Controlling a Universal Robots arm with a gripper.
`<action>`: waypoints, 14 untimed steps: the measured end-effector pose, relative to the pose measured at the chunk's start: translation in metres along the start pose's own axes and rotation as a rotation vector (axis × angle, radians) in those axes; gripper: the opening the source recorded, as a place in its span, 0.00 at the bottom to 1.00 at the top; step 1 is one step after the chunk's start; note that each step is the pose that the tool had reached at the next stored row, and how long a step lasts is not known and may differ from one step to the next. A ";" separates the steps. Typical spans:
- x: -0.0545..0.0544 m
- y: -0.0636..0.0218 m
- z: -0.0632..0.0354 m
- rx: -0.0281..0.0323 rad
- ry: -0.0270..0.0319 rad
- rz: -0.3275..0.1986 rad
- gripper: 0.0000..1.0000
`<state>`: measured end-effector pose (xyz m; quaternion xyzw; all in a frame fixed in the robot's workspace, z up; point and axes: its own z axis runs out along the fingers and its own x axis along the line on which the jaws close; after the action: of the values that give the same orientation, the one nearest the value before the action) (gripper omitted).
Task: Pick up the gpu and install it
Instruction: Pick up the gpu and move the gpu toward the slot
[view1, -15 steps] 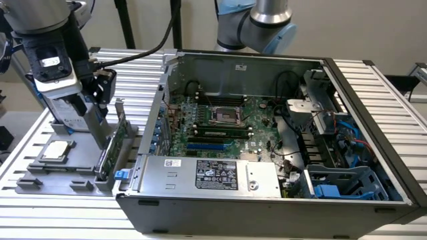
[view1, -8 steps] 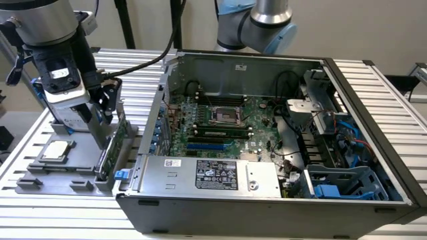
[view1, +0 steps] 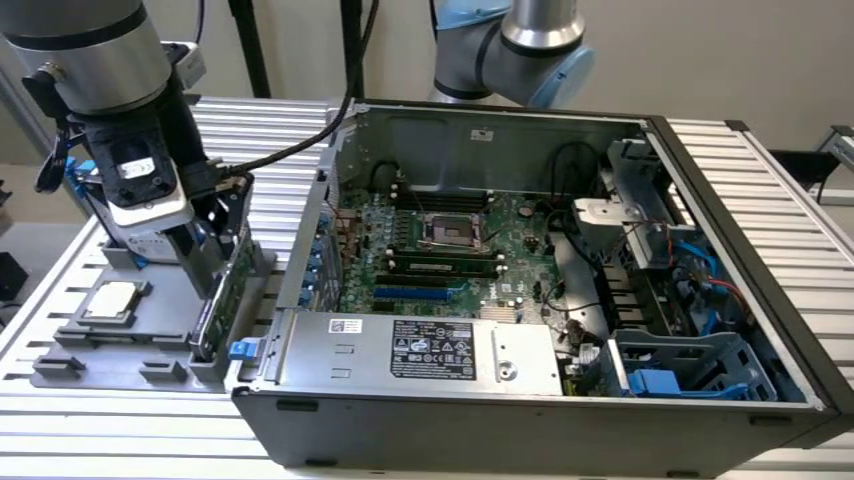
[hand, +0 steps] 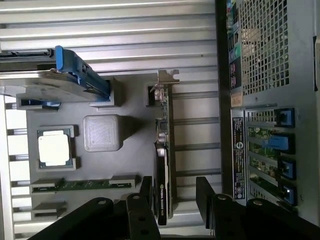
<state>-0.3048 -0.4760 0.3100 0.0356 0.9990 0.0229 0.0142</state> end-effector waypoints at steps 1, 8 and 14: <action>0.000 -0.0001 0.0018 0.0000 0.0000 0.000 0.48; 0.000 -0.0007 0.0145 0.0001 0.0001 0.000 0.48; 0.001 -0.0012 0.0254 0.0000 0.0000 0.000 0.48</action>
<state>-0.3048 -0.4760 0.2846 0.0356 0.9990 0.0229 0.0142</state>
